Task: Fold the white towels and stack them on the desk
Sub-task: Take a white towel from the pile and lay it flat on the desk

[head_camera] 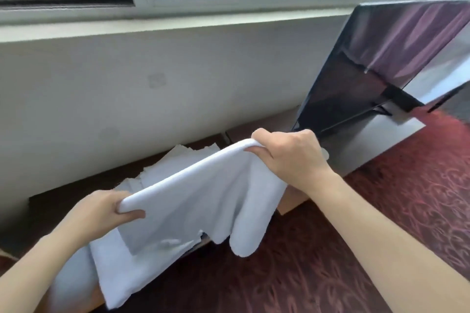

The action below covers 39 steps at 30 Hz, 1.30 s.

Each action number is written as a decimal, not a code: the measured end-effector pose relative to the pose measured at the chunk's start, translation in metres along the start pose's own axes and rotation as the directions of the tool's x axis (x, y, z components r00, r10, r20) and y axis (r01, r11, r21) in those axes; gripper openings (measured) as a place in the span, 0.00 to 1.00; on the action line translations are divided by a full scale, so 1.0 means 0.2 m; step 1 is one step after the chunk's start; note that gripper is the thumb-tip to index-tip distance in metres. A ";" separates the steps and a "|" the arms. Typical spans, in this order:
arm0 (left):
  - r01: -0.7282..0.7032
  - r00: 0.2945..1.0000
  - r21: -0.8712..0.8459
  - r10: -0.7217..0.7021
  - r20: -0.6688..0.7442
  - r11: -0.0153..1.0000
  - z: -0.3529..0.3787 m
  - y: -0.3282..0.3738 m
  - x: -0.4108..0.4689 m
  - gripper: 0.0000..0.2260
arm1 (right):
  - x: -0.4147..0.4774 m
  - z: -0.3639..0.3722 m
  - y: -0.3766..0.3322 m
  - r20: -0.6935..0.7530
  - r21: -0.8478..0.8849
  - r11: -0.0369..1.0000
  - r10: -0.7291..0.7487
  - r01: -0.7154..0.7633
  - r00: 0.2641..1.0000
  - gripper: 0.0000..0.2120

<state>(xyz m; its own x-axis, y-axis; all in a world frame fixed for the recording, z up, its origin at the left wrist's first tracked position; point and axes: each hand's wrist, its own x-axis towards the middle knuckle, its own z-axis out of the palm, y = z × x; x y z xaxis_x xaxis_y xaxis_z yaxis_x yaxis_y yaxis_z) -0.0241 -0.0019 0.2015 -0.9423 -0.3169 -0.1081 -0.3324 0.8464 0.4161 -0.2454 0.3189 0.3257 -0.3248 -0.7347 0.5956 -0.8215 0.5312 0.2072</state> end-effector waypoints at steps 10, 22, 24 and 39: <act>-0.292 0.923 -0.182 0.227 -0.312 0.939 0.04 1.27 0.03 0.11 | -0.82 -0.68 0.82 0.083 -0.058 0.797 0.605 -0.602 0.792 0.29; -0.558 0.829 -0.404 0.462 -0.316 0.725 0.49 3.05 0.17 0.18 | -1.60 -1.17 1.61 0.087 0.140 0.473 0.869 -0.870 0.487 0.28; -0.548 0.836 -0.445 0.476 -0.273 0.708 0.58 3.25 0.25 0.16 | -1.68 -1.18 1.76 0.116 0.166 0.444 0.878 -0.881 0.464 0.28; -0.679 0.709 -0.441 0.680 -0.186 0.588 0.97 4.35 1.47 0.06 | -1.96 -0.99 3.08 0.061 -0.020 0.238 0.970 -0.971 0.237 0.27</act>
<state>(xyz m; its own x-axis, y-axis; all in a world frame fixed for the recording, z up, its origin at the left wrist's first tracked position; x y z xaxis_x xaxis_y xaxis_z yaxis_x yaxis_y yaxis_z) -0.5981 0.7244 0.3573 -0.8869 0.2714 0.3739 0.4620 0.5237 0.7157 -0.5312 1.0179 0.3733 -0.9020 0.3157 0.2946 0.1291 0.8483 -0.5135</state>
